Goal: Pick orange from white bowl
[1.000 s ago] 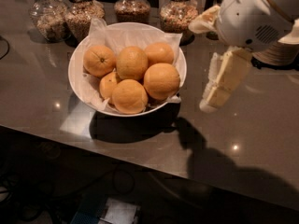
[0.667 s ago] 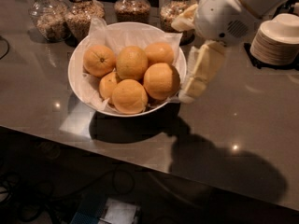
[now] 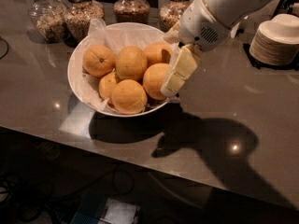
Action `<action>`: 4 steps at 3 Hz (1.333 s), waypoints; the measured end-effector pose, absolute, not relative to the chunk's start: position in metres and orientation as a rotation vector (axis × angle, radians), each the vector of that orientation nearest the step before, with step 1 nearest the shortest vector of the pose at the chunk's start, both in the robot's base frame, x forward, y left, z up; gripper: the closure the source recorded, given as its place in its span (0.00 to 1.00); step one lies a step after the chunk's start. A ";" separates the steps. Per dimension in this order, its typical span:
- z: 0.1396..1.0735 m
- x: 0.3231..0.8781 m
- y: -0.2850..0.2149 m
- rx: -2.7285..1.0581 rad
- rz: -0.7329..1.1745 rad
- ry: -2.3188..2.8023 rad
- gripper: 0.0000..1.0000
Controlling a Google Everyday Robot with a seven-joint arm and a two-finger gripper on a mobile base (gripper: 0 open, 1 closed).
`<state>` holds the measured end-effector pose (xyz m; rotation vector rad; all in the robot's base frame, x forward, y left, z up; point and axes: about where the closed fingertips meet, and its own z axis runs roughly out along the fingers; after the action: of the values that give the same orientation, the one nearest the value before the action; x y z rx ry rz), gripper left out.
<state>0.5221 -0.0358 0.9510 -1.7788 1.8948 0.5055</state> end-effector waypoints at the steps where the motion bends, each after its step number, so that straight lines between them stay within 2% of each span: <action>1: 0.928 0.522 -0.033 -1.707 0.584 1.989 0.00; 2: 0.929 0.520 -0.032 -1.694 0.596 1.998 0.00; 4: 0.976 0.479 -0.029 -1.600 0.595 1.904 0.00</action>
Offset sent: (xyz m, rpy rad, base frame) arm -0.0293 0.0064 -0.0519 0.0956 0.2280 -0.1693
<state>0.4794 -0.0291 0.9761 -1.6003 1.9040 0.5953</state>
